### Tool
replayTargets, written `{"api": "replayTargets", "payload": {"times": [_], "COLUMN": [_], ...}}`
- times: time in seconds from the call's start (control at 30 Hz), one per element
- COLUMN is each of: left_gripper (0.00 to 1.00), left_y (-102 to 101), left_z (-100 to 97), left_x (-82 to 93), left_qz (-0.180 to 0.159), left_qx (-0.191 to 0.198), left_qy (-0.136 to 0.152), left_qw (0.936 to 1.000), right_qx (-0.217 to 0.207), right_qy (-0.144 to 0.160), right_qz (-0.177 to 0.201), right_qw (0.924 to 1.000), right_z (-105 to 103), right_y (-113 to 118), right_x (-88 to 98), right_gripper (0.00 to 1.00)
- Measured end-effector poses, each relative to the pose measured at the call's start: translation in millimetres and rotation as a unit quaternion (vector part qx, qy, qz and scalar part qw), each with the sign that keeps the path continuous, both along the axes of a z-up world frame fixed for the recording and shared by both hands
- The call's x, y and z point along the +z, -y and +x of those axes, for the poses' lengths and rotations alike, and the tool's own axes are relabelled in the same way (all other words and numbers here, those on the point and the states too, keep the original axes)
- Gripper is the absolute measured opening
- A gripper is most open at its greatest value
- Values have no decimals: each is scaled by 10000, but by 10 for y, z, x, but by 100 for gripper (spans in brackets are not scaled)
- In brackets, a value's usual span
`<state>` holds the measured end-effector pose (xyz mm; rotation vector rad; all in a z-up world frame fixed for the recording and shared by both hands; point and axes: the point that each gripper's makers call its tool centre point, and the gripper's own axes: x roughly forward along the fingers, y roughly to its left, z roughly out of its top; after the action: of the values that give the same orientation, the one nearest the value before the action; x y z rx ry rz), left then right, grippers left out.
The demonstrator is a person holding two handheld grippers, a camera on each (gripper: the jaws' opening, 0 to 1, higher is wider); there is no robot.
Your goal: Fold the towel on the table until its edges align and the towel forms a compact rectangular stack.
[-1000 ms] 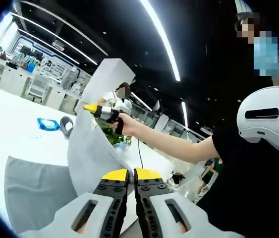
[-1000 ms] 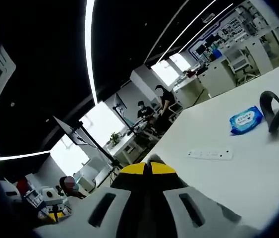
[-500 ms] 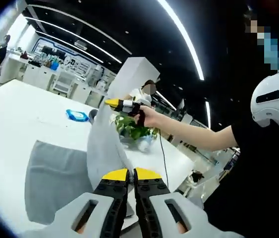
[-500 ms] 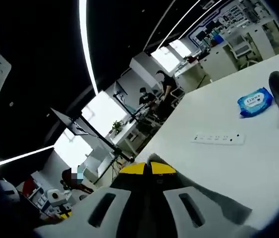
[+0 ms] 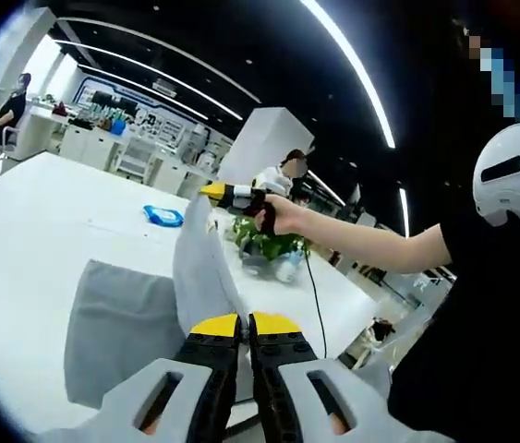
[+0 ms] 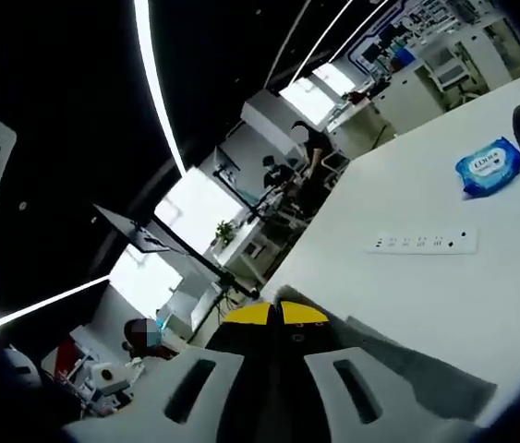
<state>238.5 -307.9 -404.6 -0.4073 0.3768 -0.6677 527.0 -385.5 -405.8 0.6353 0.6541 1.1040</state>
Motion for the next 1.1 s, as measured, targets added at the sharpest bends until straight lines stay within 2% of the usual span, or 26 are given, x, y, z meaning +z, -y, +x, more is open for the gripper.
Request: {"api": "replayTargets", "payload": {"times": [0.1, 0.23, 0.33, 0.5, 0.6, 0.73, 0.9, 1.1], "left_gripper": [4, 4, 4, 4, 4, 4, 4, 4], "left_y": [-23, -65, -97, -218, -280, -390, -562, -753], "left_z": [8, 35, 25, 35, 44, 64, 56, 109], "left_x": [61, -64, -219, -505, -613, -741, -1001, -1256], "left_qz": [-36, 196, 356, 860, 1024, 1111, 1398, 1589], "left_qx": [25, 65, 108, 295, 362, 483, 617, 802], "left_qy": [52, -45, -207, -416, -502, -574, -837, -996], "left_qw": [10000, 9998, 9991, 9950, 9928, 9910, 9847, 9790], "right_qx": [15, 40, 82, 73, 59, 32, 57, -63], "right_qy": [-48, -107, -208, -367, -448, -513, -594, -774], "right_qz": [58, -18, -160, -354, -447, -528, -651, -641], "right_qw": [10000, 9999, 9996, 9987, 9980, 9973, 9961, 9949], "right_z": [-4, -4, 8, -16, 1, 10, -24, -3], "right_y": [-60, -138, -170, -244, -279, -322, -430, -547], "right_x": [4, -88, -238, -525, -643, -747, -924, -1112], "right_gripper": [0, 0, 0, 0, 0, 0, 0, 0]}}
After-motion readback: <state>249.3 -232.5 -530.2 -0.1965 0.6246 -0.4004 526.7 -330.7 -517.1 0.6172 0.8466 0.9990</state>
